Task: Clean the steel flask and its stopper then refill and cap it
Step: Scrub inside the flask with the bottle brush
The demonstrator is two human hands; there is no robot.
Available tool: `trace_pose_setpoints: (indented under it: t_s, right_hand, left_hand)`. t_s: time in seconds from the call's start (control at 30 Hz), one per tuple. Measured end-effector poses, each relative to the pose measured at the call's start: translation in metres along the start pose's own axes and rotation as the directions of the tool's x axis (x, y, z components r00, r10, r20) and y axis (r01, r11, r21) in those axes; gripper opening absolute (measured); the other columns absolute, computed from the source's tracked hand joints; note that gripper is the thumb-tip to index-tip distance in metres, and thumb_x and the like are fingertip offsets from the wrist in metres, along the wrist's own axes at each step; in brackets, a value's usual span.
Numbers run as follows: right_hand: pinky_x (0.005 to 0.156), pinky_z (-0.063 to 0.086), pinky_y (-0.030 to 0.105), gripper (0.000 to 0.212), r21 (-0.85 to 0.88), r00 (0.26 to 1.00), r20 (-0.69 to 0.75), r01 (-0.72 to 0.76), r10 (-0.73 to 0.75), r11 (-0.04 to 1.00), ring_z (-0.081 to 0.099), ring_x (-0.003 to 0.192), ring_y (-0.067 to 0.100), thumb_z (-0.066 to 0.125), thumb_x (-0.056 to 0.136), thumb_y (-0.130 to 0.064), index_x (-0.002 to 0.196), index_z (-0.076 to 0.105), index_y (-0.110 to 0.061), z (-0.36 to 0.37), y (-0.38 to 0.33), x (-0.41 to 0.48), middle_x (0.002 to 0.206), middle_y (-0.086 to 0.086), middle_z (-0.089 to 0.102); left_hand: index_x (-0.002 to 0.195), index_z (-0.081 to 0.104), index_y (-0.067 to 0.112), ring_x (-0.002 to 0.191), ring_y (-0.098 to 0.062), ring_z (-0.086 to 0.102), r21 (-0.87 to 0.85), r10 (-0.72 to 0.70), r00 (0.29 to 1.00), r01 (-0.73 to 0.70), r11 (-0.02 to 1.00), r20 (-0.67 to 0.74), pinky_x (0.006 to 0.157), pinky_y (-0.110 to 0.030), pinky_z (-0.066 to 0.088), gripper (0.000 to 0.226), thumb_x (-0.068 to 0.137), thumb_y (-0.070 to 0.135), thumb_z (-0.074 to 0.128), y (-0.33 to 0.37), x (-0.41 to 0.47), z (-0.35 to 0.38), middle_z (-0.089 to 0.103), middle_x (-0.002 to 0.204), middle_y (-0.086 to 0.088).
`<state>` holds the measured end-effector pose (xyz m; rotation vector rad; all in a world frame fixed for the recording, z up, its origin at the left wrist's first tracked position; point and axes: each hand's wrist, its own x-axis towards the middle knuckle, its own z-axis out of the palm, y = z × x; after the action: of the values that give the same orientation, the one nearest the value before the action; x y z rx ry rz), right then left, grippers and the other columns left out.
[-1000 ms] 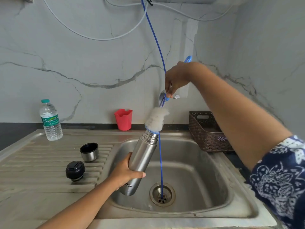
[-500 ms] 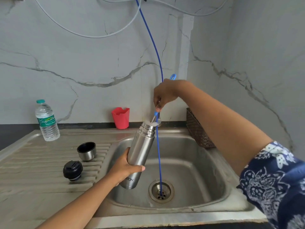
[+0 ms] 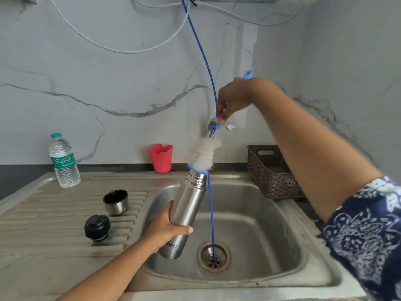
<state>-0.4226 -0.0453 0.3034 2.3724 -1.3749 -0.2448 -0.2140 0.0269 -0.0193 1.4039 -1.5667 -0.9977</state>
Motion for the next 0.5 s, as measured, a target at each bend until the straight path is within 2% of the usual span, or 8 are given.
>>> trace_pose_setpoints:
  t_s: [0.1,0.2,0.3,0.4,0.5]
  right_hand:
    - [0.101,0.033,0.035,0.037,-0.011,0.992,0.05,0.121,-0.12,0.993,0.058,0.097,0.013,0.066,0.077,-0.058,0.104,0.071,-0.033,0.037,-0.041,0.018,0.09,-0.015,0.065]
    - [0.098,0.026,0.037,0.03,-0.07,0.974,0.108,0.205,-0.197,0.976,0.056,0.093,0.014,0.064,0.083,-0.051,0.103,0.072,-0.03,0.074,-0.078,0.025,0.084,-0.014,0.06]
    - [0.093,0.03,0.034,0.03,-0.008,0.983,0.062,0.175,-0.174,0.985,0.055,0.097,0.017,0.064,0.082,-0.053,0.101,0.072,-0.03,0.075,-0.066,0.02,0.077,-0.015,0.059]
    - [0.088,0.03,0.03,0.035,0.038,0.989,0.043,0.142,-0.143,0.989,0.054,0.097,0.015,0.065,0.082,-0.053,0.105,0.072,-0.029,0.052,-0.043,0.011,0.087,-0.013,0.064]
    - [0.089,0.041,0.032,0.037,0.06,0.998,0.021,0.061,-0.062,0.996,0.057,0.095,0.017,0.067,0.079,-0.054,0.106,0.072,-0.029,0.025,-0.015,0.0,0.091,-0.01,0.065]
  left_hand:
    - [0.113,0.051,0.039,0.092,-0.008,0.067,-0.032,0.006,1.0,-0.007,0.999,-0.029,0.077,-0.025,0.052,0.077,0.044,0.037,0.085,0.001,0.001,0.001,0.069,0.104,0.007]
    - [0.118,0.05,0.035,0.094,-0.01,0.066,0.007,-0.013,1.0,0.013,1.0,0.006,0.08,-0.029,0.054,0.083,0.043,0.039,0.085,-0.002,-0.001,-0.002,0.068,0.105,0.007]
    - [0.115,0.049,0.039,0.094,-0.01,0.065,0.008,-0.01,0.999,0.01,1.0,-0.03,0.083,-0.032,0.054,0.082,0.04,0.043,0.083,-0.001,0.0,-0.005,0.068,0.105,0.007]
    - [0.106,0.049,0.043,0.093,-0.009,0.065,-0.002,0.0,0.999,0.0,1.0,-0.036,0.082,-0.032,0.053,0.072,0.043,0.04,0.083,0.009,0.001,0.0,0.067,0.103,0.009]
    - [0.105,0.048,0.045,0.093,-0.008,0.065,0.007,0.001,1.0,0.0,1.0,-0.028,0.08,-0.029,0.053,0.071,0.043,0.041,0.081,0.01,0.0,0.001,0.067,0.103,0.01]
